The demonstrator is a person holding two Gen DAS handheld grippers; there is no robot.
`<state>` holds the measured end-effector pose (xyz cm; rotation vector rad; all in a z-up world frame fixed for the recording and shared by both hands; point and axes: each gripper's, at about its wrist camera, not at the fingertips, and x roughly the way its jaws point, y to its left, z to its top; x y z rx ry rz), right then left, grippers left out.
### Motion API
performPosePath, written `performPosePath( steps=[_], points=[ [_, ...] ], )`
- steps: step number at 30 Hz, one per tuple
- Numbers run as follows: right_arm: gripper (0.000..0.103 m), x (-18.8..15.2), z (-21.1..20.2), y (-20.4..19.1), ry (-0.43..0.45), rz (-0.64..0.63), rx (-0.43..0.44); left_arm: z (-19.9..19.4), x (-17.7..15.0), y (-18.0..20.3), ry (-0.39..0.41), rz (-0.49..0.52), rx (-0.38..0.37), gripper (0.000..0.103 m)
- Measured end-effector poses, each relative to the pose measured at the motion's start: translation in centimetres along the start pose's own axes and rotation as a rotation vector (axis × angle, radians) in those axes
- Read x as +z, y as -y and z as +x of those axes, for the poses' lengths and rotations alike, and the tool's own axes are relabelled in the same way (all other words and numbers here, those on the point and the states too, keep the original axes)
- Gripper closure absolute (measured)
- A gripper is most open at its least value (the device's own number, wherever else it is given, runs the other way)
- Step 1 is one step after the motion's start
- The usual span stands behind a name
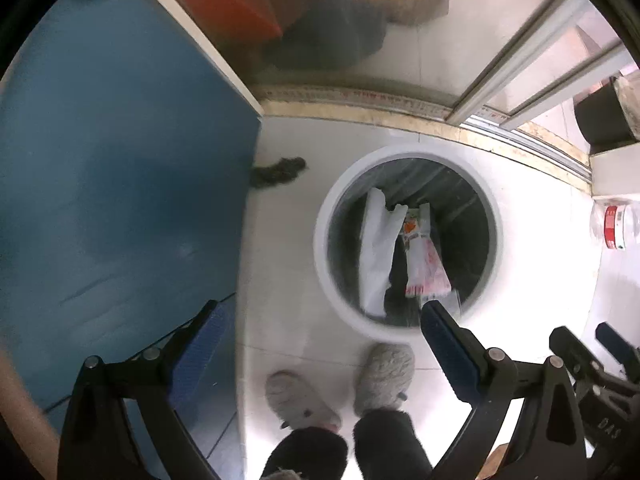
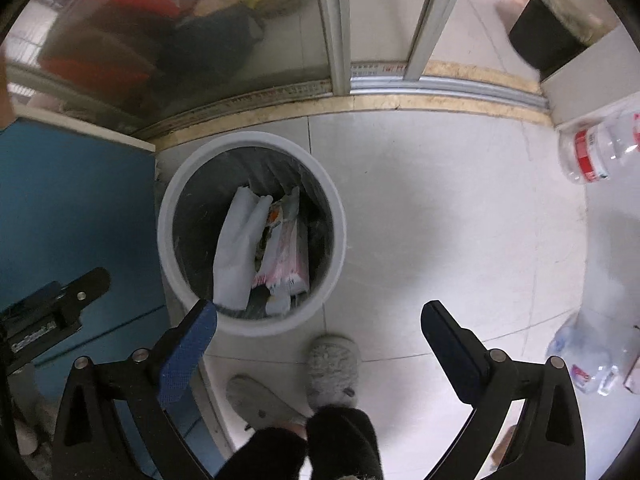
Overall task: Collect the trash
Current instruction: 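Lift both tools away from the bin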
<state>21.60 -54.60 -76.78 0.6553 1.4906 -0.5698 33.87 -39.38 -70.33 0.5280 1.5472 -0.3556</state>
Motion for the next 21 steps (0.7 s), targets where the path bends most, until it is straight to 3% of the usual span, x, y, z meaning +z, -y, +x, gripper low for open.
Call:
performPosePath(
  steps=[7,21],
  points=[
    [0.0,-3.9,-10.7,0.5,0.077,-0.025,-0.023,-10.5,-4.1,-0.6,0.042,0.006,-0.028,0.004],
    [0.0,-11.0,-37.5,1.2,0.274,-0.032,0.017,-33.6,-10.4,-1.5,0.195,0.031,-0.105,0.004]
  ],
)
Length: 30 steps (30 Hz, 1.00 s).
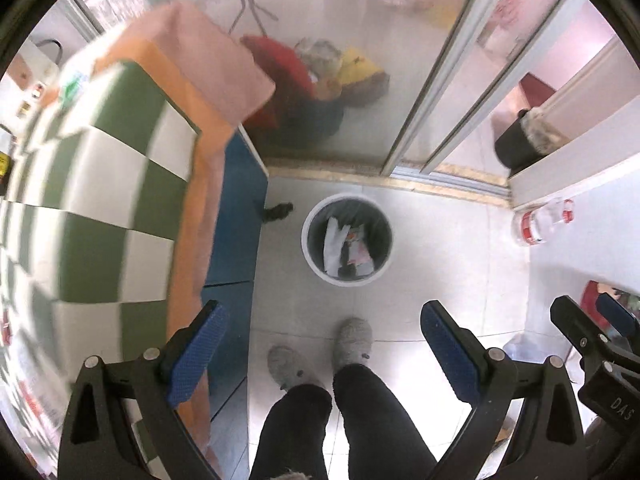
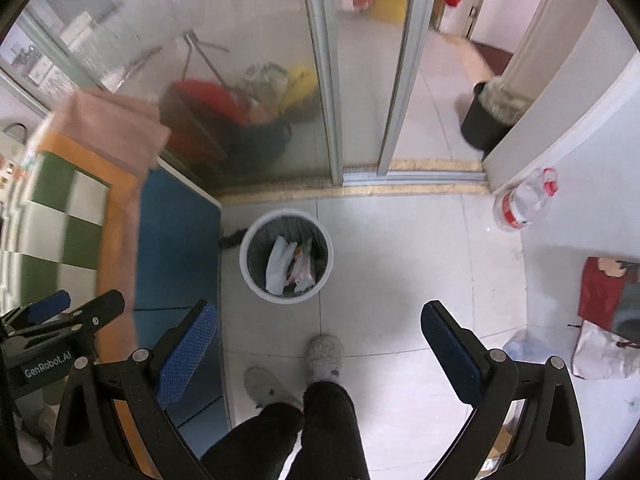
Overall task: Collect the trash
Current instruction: 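Lift both tools away from the bin, then grasp the green herb sprig with the left tool while the right tool grasps the green medicine sachet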
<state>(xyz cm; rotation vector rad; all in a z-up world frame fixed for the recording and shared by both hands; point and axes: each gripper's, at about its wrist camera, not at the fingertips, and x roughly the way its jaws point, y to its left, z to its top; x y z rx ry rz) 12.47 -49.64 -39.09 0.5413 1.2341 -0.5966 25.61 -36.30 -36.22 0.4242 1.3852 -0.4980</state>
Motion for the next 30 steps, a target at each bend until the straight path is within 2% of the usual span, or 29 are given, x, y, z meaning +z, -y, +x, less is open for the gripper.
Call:
performPosePath(
  steps=[3,7,14,19,22,25,30],
  points=[
    [0.0,-0.1,-4.8,0.1,0.035,0.004,0.006,-3.5,-0.3,-0.1,0.026,0.003,-0.024,0.004],
    [0.0,-0.4,-9.0,-0.4,0.068,-0.007,0.007,-7.3,-0.8,0.0,0.082,0.006,-0.014,0.004],
    [0.0,-0.6,-12.3,-0.6,0.066,-0.006,0.057,-11.4,-1.3,0.5,0.131,-0.012,-0.035,0.004],
    [0.0,1.3,-13.1,-1.3,0.079,-0.021,0.102,-13.5,0.0,-1.1,0.206,-0.056,-0.05,0.004],
    [0.0,3.4,-12.7,-3.9,0.069,-0.064,0.13,-14.9,1.4,-4.0,0.277,-0.113,-0.021,0.004],
    [0.0,5.4,-12.0,-9.0,0.052,-0.162,0.15,-15.6,2.9,-9.0,0.32,-0.184,0.049,0.0],
    [0.0,8.1,-9.4,-20.2,-0.001,-0.308,0.199,-14.5,2.9,-21.0,0.29,-0.334,0.204,0.0]
  ],
)
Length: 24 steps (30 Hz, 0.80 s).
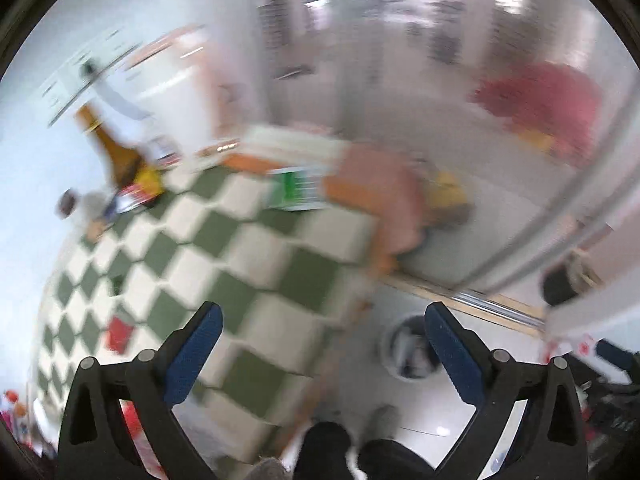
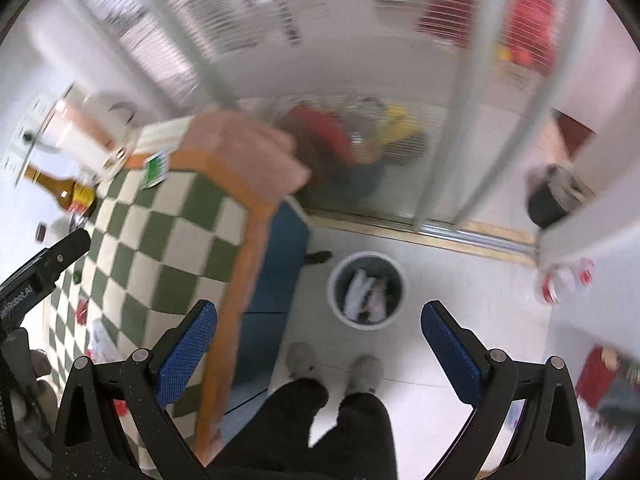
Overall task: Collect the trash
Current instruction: 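Grasp the green herb sprig with the left tool while the right tool grasps the green medicine sachet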
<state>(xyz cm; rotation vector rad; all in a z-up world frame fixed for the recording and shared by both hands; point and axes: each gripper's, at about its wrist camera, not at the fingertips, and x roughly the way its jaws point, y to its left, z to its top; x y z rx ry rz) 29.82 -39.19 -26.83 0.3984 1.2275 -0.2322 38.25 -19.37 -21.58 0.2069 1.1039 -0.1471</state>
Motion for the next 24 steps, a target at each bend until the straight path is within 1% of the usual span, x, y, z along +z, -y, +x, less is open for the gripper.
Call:
performPosePath(
  steps=[3,5,7,10,11,13,14,15,16,17,18,19,20,21,22,23,24],
  points=[
    [0.0,3.6,3.9,-6.0,-0.029,-0.051,0.037,3.1,0.1,-8.2,-0.06,-0.096,0.125,0.0],
    [0.0,5.9,6.9,-10.0,-0.048,-0.078,0.049,5.3,-0.8,-13.8,-0.106,-0.165,0.2,0.0],
    [0.0,8.1,9.8,-13.6,-0.059,-0.104,0.054,7.5,-1.6,-19.0,-0.152,-0.234,0.255,0.0],
    [0.0,11.4,15.0,-18.8,-0.078,-0.135,0.03,10.5,-2.2,-24.3,-0.197,-0.304,0.278,0.0],
    [0.0,12.2,16.4,-19.9,-0.084,-0.142,0.018,11.5,-2.4,-25.9,-0.211,-0.331,0.264,0.0],
    [0.0,13.8,19.5,-22.2,-0.106,-0.147,-0.003,13.2,-2.7,-28.5,-0.233,-0.397,0.212,0.001],
    [0.0,14.6,21.1,-23.3,-0.118,-0.147,-0.02,14.1,-2.9,-29.7,-0.239,-0.437,0.169,0.006],
    [0.0,15.2,22.6,-24.3,-0.125,-0.147,-0.039,14.8,-3.1,-30.5,-0.24,-0.459,0.148,0.01],
    [0.0,15.7,23.8,-25.2,-0.13,-0.143,-0.05,15.3,-3.0,-30.8,-0.234,-0.486,0.138,0.017],
    [0.0,16.0,24.6,-25.6,-0.135,-0.141,-0.056,16.0,-2.8,-31.1,-0.234,-0.488,0.126,0.022],
    [0.0,16.3,25.5,-26.2,-0.14,-0.14,-0.07,16.8,-2.8,-31.5,-0.238,-0.484,0.113,0.024],
    [0.0,16.4,26.0,-27.0,-0.118,-0.151,-0.11,17.3,-2.7,-31.6,-0.244,-0.481,0.106,0.029],
    [0.001,16.4,26.1,-27.5,-0.105,-0.162,-0.111,18.1,-2.8,-31.8,-0.256,-0.475,0.095,0.039],
    [0.002,16.4,26.5,-28.2,-0.094,-0.177,-0.125,18.6,-3.0,-31.8,-0.269,-0.47,0.088,0.046],
    [0.004,16.3,26.7,-28.8,-0.082,-0.193,-0.141,19.3,-3.2,-31.9,-0.287,-0.464,0.081,0.063],
    [0.006,16.1,26.9,-29.2,-0.072,-0.208,-0.16,19.7,-3.4,-32.0,-0.296,-0.462,0.081,0.075],
    [0.007,15.8,27.1,-29.7,-0.053,-0.231,-0.174,19.8,-3.5,-32.1,-0.297,-0.464,0.072,0.076]
  ],
)
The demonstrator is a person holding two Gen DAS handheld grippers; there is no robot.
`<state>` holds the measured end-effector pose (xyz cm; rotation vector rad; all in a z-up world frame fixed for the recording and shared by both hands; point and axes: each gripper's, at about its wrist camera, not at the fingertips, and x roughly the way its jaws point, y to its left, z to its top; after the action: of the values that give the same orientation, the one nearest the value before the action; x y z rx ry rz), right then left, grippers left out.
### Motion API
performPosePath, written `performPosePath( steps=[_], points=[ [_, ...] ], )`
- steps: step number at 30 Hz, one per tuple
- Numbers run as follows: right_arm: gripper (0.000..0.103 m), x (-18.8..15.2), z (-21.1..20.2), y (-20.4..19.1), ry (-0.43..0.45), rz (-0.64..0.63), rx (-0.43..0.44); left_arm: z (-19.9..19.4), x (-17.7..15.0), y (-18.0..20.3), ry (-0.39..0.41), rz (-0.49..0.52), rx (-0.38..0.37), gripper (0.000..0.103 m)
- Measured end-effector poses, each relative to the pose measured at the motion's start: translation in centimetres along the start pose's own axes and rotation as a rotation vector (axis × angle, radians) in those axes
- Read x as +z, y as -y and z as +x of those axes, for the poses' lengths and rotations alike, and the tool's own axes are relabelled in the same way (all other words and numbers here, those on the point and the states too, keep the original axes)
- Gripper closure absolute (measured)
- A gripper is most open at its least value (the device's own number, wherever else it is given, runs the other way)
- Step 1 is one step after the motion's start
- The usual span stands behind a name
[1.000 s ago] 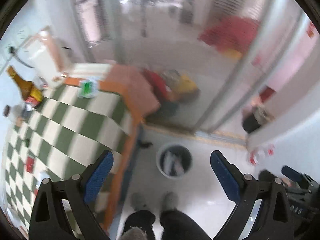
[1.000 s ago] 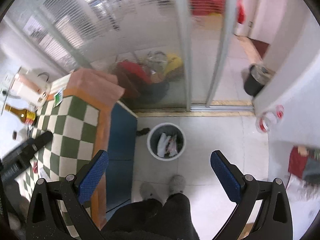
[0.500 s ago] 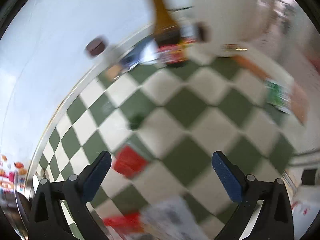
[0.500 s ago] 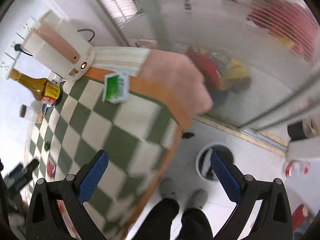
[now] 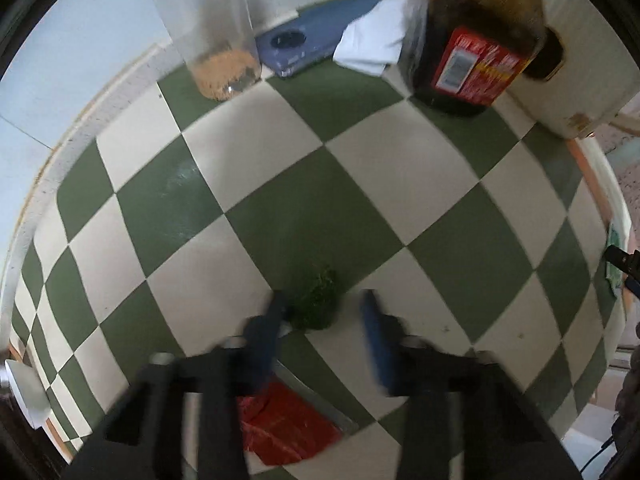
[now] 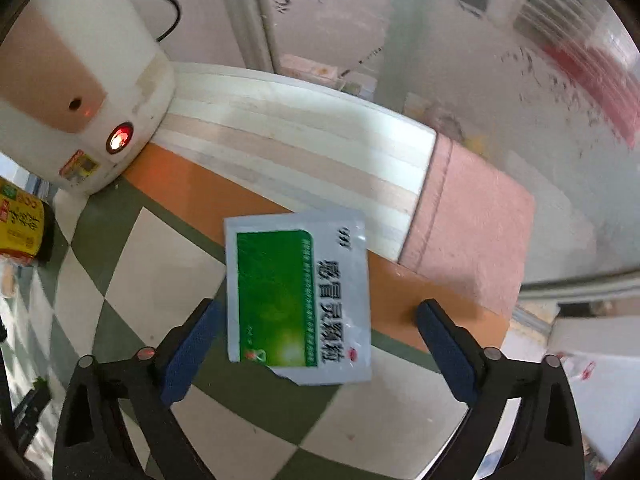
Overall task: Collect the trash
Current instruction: 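Grasp the green herb sprig with the left tool while the right tool grasps the green medicine sachet, then carry the sprig and sachet to the bin and open both tools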
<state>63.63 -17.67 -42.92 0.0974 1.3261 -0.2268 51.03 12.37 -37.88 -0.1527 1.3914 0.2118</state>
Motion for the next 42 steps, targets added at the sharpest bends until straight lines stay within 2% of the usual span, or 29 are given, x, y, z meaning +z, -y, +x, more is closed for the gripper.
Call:
performPosePath(
  steps=[1,3,4,5,6,7,12,16,22,27,32,37,42],
  points=[
    [0.013,-0.1,0.0,-0.5,0.021,-0.01,0.005,-0.2,-0.1,-0.2,0.014,-0.003,-0.004,0.083],
    [0.028,-0.5,-0.4,-1.6,0.048,-0.035,0.01,-0.2,-0.3,-0.5,0.021,0.006,0.007,0.084],
    [0.045,-0.6,-0.5,-2.1,0.057,-0.048,0.013,-0.3,-0.4,-0.6,0.026,0.009,0.009,0.084],
    [0.071,-0.7,-0.6,-2.7,0.066,-0.063,0.015,-0.4,-0.7,-0.8,0.03,0.011,0.005,0.084],
    [0.087,-0.9,-0.8,-2.9,0.069,-0.073,0.016,-0.6,-0.8,-0.9,0.034,0.012,0.005,0.084],
    [0.09,-0.9,-0.7,-3.1,0.065,-0.074,0.035,-1.0,-1.0,-1.0,0.046,0.017,0.012,0.084],
    [0.093,-2.4,-2.0,-0.6,0.064,0.008,0.166,-4.1,-1.1,-0.7,0.119,0.051,0.025,0.085],
    [0.094,-2.7,-4.3,1.9,0.078,0.092,0.261,-7.5,-2.2,2.8,0.179,0.121,0.006,0.085],
    [0.094,-6.0,-8.6,7.8,0.138,0.195,0.339,-11.2,-2.6,10.2,0.236,0.247,-0.058,0.085],
    [0.094,-9.5,-11.2,14.8,0.172,0.291,0.35,-12.9,-4.8,18.1,0.246,0.385,-0.151,0.085],
    [0.094,-15.6,-12.3,24.0,0.166,0.431,0.305,-13.2,-9.2,28.2,0.211,0.557,-0.252,0.085],
    [0.094,-22.7,-10.6,33.0,0.127,0.581,0.232,-10.8,-15.9,38.4,0.12,0.728,-0.327,0.085],
    [0.094,-29.3,-5.5,39.5,0.051,0.707,0.192,-5.4,-22.5,45.6,0.021,0.852,-0.326,0.085]
  ],
)
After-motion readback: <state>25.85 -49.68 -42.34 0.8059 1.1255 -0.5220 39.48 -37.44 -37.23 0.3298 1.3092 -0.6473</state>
